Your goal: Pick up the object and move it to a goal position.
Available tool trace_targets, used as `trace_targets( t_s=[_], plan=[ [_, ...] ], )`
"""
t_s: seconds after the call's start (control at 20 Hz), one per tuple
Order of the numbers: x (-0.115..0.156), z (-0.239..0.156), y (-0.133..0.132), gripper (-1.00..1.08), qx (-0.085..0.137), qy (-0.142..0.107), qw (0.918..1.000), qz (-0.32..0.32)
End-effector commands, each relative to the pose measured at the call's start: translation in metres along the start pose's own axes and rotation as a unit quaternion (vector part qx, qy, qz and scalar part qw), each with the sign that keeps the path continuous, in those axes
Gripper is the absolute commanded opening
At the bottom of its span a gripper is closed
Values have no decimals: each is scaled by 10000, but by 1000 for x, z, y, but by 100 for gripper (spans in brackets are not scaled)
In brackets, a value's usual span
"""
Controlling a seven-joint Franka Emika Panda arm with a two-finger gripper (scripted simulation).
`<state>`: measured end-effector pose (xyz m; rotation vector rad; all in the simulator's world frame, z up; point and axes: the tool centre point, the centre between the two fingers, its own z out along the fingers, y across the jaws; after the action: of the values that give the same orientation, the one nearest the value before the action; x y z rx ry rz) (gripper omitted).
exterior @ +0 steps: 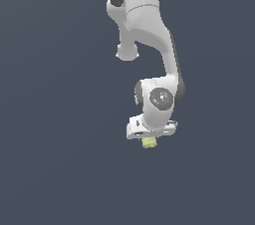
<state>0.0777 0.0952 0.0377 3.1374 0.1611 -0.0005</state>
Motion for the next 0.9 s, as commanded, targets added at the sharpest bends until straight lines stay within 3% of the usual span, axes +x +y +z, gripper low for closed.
trace_targets(
  t_s=[0.0,0.45,0.85],
  plan=[
    [0,0,0,-100,0,2,10000,0],
    [0,-8,9,-100,0,2,10000,0],
    [1,-55,61,-100,0,2,10000,0]
  ],
)
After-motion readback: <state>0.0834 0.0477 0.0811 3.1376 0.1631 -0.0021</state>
